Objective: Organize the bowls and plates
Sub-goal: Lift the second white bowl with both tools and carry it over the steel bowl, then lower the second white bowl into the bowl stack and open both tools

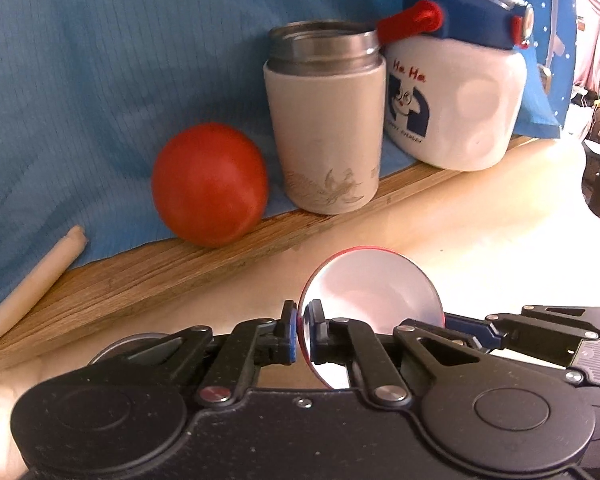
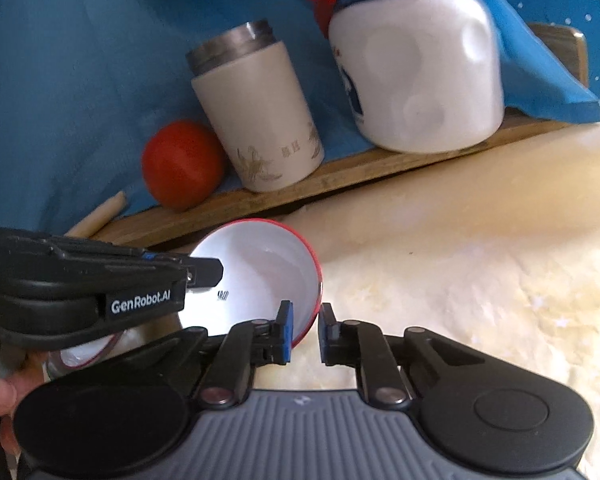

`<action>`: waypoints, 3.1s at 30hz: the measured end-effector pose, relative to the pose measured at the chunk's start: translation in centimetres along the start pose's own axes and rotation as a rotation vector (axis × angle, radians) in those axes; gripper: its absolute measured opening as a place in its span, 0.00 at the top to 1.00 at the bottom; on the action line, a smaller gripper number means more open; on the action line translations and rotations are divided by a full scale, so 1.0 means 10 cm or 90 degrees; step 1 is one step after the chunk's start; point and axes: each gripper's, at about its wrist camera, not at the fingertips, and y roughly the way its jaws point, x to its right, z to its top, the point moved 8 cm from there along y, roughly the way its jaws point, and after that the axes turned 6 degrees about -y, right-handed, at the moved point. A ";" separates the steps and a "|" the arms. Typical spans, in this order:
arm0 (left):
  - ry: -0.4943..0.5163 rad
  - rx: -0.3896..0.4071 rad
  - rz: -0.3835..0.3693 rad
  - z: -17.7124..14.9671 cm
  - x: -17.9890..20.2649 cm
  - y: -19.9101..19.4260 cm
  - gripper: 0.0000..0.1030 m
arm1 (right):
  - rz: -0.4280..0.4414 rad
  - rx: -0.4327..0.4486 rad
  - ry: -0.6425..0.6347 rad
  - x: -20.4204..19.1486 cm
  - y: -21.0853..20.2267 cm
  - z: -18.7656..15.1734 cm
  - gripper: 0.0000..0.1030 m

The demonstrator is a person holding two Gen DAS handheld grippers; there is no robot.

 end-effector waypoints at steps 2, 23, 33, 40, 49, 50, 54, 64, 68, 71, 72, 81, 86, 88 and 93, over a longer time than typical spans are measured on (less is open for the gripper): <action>-0.007 0.007 -0.004 0.01 0.01 -0.07 0.96 | 0.000 0.005 0.001 0.00 -0.04 0.02 0.87; -0.046 0.079 0.004 0.13 -0.29 -0.67 0.96 | 0.025 0.064 -0.048 -0.34 -0.54 0.25 0.88; -0.101 0.093 0.042 0.04 -0.80 -0.88 0.96 | 0.075 0.060 -0.102 -0.86 -0.46 0.33 0.88; -0.134 0.084 0.059 -0.12 -1.07 -0.91 0.96 | 0.097 0.041 -0.130 -1.19 -0.39 0.25 0.88; -0.159 0.065 0.056 -0.27 -1.24 -0.80 0.96 | 0.102 0.013 -0.144 -1.30 -0.22 0.17 0.88; -0.161 0.064 0.055 -0.28 -1.26 -0.80 0.96 | 0.102 0.010 -0.144 -1.31 -0.20 0.17 0.88; -0.163 0.054 0.053 -0.33 -1.28 -0.74 0.95 | 0.105 -0.003 -0.141 -1.29 -0.13 0.14 0.88; -0.170 0.032 0.048 -0.40 -1.31 -0.63 0.95 | 0.110 -0.025 -0.141 -1.25 0.02 0.12 0.88; -0.172 0.026 0.048 -0.41 -1.33 -0.60 0.95 | 0.112 -0.030 -0.143 -1.23 0.04 0.12 0.88; -0.173 0.023 0.049 -0.42 -1.34 -0.60 0.95 | 0.115 -0.033 -0.143 -1.24 0.04 0.11 0.88; -0.173 0.022 0.049 -0.42 -1.34 -0.60 0.94 | 0.115 -0.033 -0.144 -1.24 0.04 0.11 0.88; -0.176 0.009 0.048 -0.43 -1.38 -0.58 0.93 | 0.123 -0.042 -0.148 -1.27 0.04 0.10 0.87; -0.179 0.002 0.045 -0.45 -1.40 -0.58 0.93 | 0.123 -0.046 -0.152 -1.28 0.03 0.10 0.87; -0.181 -0.001 0.044 -0.46 -1.40 -0.57 0.92 | 0.124 -0.047 -0.153 -1.27 0.03 0.09 0.87; -0.181 -0.006 0.043 -0.46 -1.40 -0.55 0.92 | 0.126 -0.052 -0.154 -1.27 0.03 0.09 0.86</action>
